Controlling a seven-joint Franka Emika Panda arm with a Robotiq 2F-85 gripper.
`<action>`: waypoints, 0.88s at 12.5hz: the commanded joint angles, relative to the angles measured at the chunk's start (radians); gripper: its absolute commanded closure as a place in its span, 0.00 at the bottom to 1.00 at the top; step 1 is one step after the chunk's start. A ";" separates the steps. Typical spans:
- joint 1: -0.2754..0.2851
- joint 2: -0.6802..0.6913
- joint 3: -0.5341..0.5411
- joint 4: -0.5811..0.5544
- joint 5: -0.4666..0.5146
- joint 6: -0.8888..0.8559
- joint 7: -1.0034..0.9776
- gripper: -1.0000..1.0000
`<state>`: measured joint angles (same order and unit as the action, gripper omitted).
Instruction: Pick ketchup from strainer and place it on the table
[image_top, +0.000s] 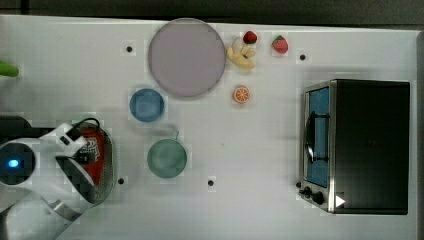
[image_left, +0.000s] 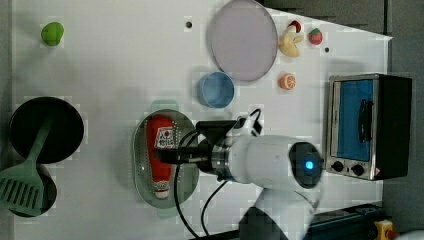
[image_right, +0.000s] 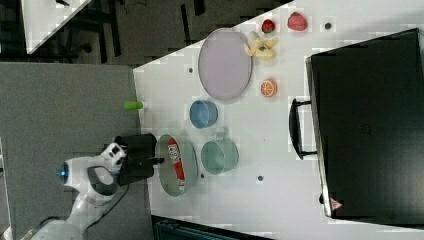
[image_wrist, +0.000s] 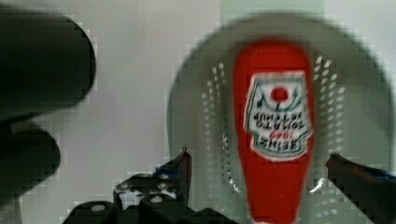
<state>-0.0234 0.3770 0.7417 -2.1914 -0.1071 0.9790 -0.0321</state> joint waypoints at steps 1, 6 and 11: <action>-0.008 0.079 -0.018 -0.008 -0.001 0.116 0.043 0.00; 0.027 0.204 -0.066 -0.002 -0.007 0.200 0.043 0.00; 0.091 0.236 -0.134 0.001 -0.059 0.267 0.043 0.40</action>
<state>0.0142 0.6147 0.6152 -2.1934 -0.1711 1.2158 -0.0288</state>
